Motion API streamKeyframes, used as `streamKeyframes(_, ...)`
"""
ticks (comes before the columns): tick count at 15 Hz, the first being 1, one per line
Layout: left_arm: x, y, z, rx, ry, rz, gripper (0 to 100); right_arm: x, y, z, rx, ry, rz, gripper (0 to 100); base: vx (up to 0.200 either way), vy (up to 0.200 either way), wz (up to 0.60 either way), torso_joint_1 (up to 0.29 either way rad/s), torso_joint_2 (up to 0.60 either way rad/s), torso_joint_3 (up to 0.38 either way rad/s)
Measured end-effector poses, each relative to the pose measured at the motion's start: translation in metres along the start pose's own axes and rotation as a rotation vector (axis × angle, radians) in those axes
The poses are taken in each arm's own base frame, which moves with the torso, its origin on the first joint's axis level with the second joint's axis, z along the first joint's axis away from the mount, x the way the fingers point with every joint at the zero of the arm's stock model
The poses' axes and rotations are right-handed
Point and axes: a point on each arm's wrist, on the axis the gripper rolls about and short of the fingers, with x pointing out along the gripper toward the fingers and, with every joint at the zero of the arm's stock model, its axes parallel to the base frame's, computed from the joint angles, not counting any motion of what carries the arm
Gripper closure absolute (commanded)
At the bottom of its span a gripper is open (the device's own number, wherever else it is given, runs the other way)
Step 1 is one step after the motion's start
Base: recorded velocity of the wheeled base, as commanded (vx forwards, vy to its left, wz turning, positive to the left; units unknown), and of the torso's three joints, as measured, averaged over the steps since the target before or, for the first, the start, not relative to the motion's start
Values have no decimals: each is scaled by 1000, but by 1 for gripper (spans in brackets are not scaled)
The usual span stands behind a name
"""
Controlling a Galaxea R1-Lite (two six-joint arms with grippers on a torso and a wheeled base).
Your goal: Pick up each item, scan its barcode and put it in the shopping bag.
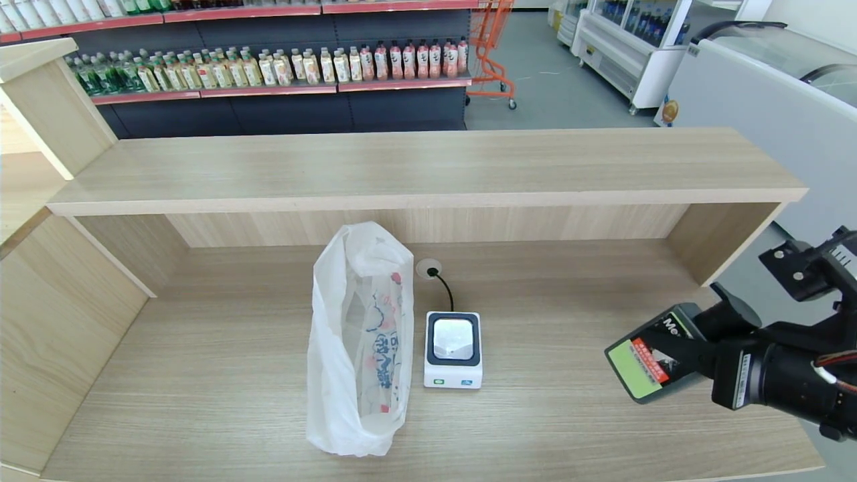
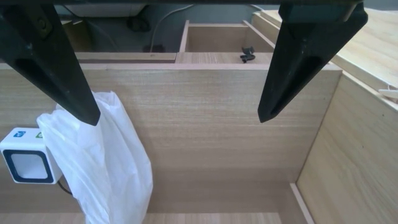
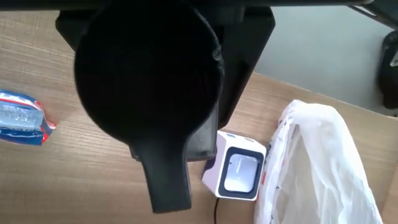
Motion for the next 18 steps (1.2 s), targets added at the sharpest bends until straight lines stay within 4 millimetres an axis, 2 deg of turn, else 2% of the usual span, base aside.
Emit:
streamKeyframes(6, 0, 0, 0, 1, 0, 0, 0, 6, 3, 7, 72, -5, 17, 100, 0, 200, 0, -1, 0, 3)
streamKeyframes(9, 0, 0, 0, -1, 0, 0, 0, 22, 5, 11, 77, 20, 20, 100, 0, 0, 0, 0, 0, 0)
streamKeyframes(13, 0, 0, 0, -2, 0, 0, 0, 65, 18, 20, 79, 77, 78, 100, 0, 0, 0, 0, 0, 0)
streamKeyframes(18, 0, 0, 0, -2, 0, 0, 0, 142, 59, 23, -45, 97, 190, 100, 0, 0, 0, 0, 0, 0)
